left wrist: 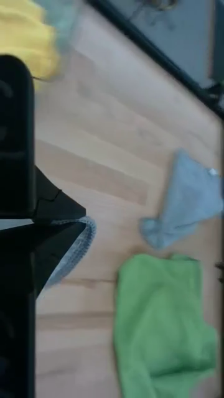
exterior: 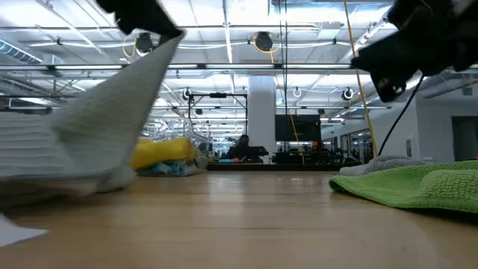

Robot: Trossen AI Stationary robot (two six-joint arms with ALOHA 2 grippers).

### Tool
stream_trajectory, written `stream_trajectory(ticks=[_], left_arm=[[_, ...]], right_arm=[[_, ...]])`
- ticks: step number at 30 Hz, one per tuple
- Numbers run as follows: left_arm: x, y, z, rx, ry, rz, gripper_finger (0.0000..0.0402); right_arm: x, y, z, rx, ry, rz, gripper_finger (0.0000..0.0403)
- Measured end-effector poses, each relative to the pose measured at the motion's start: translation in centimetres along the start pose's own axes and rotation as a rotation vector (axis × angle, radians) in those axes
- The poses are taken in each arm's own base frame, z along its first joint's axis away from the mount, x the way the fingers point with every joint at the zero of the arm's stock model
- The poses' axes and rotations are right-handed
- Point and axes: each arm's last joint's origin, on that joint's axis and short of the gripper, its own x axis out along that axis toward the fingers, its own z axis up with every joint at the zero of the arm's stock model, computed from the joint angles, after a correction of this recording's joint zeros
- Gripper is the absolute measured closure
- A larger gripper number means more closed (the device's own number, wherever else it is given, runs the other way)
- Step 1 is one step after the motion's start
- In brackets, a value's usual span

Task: Fold microfiber towels
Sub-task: Fold the left gray microfiber cloth on the table

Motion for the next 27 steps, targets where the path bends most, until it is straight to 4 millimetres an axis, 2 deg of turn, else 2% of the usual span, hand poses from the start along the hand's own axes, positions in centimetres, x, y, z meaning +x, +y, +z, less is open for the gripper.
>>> stream_trajectory(ticks=[9, 16, 20, 27], left_arm=[[5.4, -3.4, 3.6, 0.145, 0.032, 0.054, 0.0393], [8.7, -4.4, 4.1, 0.189, 0.076, 0.070, 0.0392], [9.9, -4.2, 3.6, 0.196, 0.105, 0.083, 0.0392], [10.2, -3.6, 3.7, 0.179, 0.121, 0.072, 0.0388]], right_arm=[[4.1, 2.6, 2.7, -0.083, -0.042, -0.020, 0.0264], [7.1, 4.1, 3.3, -0.085, -0.034, -0.018, 0.0228], [8.7, 4.5, 3.0, -0.063, -0.010, -0.027, 0.0228], [11.3, 3.9, 2.7, -0.078, 0.038, -0.092, 0.0226]])
